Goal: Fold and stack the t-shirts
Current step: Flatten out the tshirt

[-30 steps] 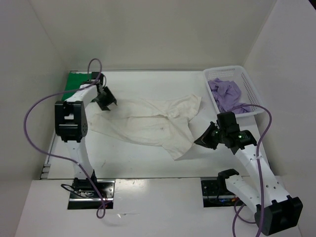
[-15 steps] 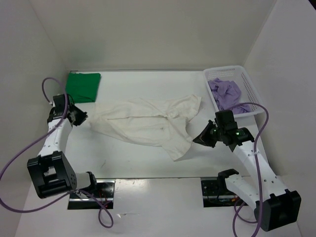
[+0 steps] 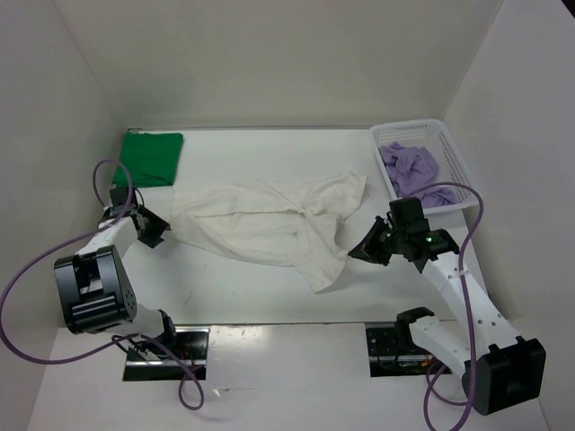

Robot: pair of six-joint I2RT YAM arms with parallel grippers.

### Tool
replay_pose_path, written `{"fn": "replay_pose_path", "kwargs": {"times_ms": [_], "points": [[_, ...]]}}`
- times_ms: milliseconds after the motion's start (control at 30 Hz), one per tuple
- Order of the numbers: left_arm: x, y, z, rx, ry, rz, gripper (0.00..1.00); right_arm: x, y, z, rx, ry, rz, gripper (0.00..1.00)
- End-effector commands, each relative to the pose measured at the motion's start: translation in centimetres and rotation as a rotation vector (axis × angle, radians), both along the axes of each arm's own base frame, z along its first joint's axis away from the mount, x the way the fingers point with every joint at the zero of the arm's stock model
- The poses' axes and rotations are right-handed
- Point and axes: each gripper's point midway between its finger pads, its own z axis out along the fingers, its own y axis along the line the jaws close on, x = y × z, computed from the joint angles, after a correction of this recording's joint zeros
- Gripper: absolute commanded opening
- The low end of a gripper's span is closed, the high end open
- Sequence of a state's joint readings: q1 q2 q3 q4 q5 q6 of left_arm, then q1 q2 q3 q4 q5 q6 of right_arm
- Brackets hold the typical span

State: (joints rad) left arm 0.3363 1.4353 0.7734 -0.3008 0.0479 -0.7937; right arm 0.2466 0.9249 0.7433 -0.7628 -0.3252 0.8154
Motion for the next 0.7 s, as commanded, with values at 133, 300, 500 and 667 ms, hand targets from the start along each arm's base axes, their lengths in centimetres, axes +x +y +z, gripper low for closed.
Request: {"fn": "replay_pose_path", "kwargs": {"times_ms": [133,300,500,667], "points": [[1.2,0.6,-1.9,-0.009,0.001,0.027,0.39,0.1,0.5,0.5,0.018,-0.053,0.032,0.00],[1.2,0.8,-2.1,-0.004,0.014,0.033,0.37,0.3,0.5,0.6,0.025,-0.058,0.026,0.00],[1.3,0.6,-3.6,-0.022,0.039,0.027,0.30,0.3,0.6,0.4,0.029,-0.053,0.019,0.00],[2.0,0.7,-3.0,-0.018,0.019,0.015,0.04,0.3,0.6,0.5,0.034,-0.049,0.012,0.00]]}}
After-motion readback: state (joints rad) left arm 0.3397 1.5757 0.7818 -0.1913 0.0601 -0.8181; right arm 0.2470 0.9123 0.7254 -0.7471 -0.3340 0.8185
